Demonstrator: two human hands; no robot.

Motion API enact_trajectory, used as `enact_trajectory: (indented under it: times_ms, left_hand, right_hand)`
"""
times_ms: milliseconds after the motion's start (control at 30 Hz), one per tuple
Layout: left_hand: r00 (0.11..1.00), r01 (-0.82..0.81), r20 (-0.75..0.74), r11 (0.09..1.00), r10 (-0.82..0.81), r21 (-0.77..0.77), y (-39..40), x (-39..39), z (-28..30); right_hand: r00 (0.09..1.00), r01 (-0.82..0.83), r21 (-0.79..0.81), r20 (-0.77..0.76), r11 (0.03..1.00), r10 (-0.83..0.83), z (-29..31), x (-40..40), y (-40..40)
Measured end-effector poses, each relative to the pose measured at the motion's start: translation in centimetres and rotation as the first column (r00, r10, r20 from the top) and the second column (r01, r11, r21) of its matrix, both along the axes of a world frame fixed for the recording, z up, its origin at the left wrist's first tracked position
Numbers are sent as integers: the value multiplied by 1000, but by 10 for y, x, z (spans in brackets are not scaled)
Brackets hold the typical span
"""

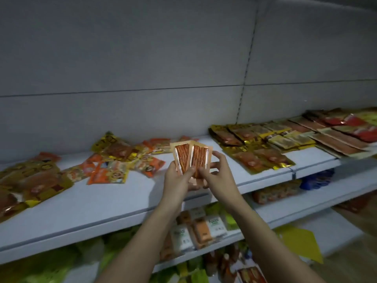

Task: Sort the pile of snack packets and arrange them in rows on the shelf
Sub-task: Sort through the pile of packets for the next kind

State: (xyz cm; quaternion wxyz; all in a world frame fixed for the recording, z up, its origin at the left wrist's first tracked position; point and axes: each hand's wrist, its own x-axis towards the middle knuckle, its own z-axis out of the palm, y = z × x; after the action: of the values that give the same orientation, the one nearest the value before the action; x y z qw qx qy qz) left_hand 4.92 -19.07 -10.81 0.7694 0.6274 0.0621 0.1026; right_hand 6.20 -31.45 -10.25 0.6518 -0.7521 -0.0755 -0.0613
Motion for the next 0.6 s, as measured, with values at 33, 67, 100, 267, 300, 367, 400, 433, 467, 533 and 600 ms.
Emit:
enact_trajectory:
  times_ms: [33,67,100,267,300,367,400,433,467,533,600]
  left_hand:
    - [1000,17,-25,1000,-17,-7,-33,3,-2]
    - [998,41,-43,999,-42,-16,-65,8,-3]
    - [996,73,-53,997,-74,-22,-96,14,-2]
    - [949,294,-106,955,-296,-32,-227,43,25]
    - [938,331,-101,943,-333,-28,-246,50,32]
    - [922,373,-105,928,-373,-15,-280,64,45]
    - [920,380,-110,925,-377,6,-296,72,50]
    - [922,377,-111,925,-372,35,-312,81,53]
    - [926,370,-105,927,-363,65,-328,91,55]
    - [932,361,-95,925,-351,121,-360,115,57]
    - [923,383,-99,913,-372,138,-396,145,56]
  right_hand:
    - [999,30,-32,19,999,-29,3,0,-32]
    - [997,63,-53,51,997,-60,6,-1,-64]
    - [992,97,-66,85,993,-91,8,-1,-95]
    - [972,234,54,17,971,-235,34,3,-240]
    - [966,259,102,-9,961,-259,40,7,-265]
    - [944,329,120,-15,937,-330,49,16,-313]
    - [934,357,117,-17,927,-358,51,23,-334]
    - [927,374,116,-22,920,-374,52,32,-354]
    - [924,381,122,-31,916,-380,52,40,-373]
    - [922,388,138,-64,911,-383,52,61,-411]
    - [911,411,121,-82,904,-403,50,83,-451]
